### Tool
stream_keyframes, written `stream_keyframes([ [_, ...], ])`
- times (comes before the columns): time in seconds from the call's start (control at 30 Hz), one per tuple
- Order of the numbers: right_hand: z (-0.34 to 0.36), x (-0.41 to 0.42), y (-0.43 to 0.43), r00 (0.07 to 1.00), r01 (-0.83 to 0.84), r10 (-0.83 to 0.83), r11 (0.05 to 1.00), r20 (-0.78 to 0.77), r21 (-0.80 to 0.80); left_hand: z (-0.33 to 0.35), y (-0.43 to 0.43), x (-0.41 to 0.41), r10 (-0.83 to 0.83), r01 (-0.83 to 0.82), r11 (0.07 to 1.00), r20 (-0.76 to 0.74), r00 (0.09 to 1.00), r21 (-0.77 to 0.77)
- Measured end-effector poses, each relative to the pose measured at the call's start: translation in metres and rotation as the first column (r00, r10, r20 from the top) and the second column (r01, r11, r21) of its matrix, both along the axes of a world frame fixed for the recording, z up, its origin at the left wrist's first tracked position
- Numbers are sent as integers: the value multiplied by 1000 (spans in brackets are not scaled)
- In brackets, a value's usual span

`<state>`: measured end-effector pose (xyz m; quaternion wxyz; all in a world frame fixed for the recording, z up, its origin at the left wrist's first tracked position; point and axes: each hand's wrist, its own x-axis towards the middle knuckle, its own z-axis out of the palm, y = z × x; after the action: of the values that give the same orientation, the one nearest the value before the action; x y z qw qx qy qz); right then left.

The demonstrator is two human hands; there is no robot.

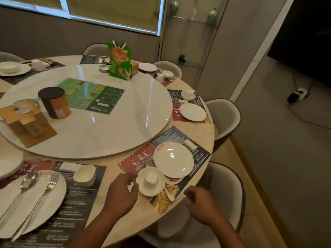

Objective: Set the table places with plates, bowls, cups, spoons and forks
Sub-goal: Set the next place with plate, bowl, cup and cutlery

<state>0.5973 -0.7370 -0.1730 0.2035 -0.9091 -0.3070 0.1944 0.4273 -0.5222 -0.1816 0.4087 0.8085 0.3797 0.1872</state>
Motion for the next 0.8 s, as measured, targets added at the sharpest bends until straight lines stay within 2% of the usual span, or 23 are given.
stream_keyframes([
  [0.2, -13, 55, 17, 999, -32, 32, 999, -15, -19, -12, 10, 31, 109, -109, 994, -8, 994, 11],
  [0.37, -13, 114, 37, 999, 36, -36, 999, -13, -19, -12, 24, 79, 167, -168, 986, -25, 986, -21],
  [0.5, -12, 176, 60, 992, 111, -110, 994, 70, -14, -7, 30, 120, 139, -140, 990, -66, 988, -15],
  [0.6, -22, 217, 79, 984, 141, -142, 990, 112, 9, -13, 36, 141, 98, -103, 994, -153, 983, -28],
  [0.7, -40, 249, 96, 989, 75, -74, 997, 127, -8, -21, 38, 157, 110, -111, 994, -226, 968, 5],
  [0.8, -61, 271, 110, 996, -12, 16, 999, 90, -46, -26, 35, 170, 186, -187, 982, -258, 948, 21],
])
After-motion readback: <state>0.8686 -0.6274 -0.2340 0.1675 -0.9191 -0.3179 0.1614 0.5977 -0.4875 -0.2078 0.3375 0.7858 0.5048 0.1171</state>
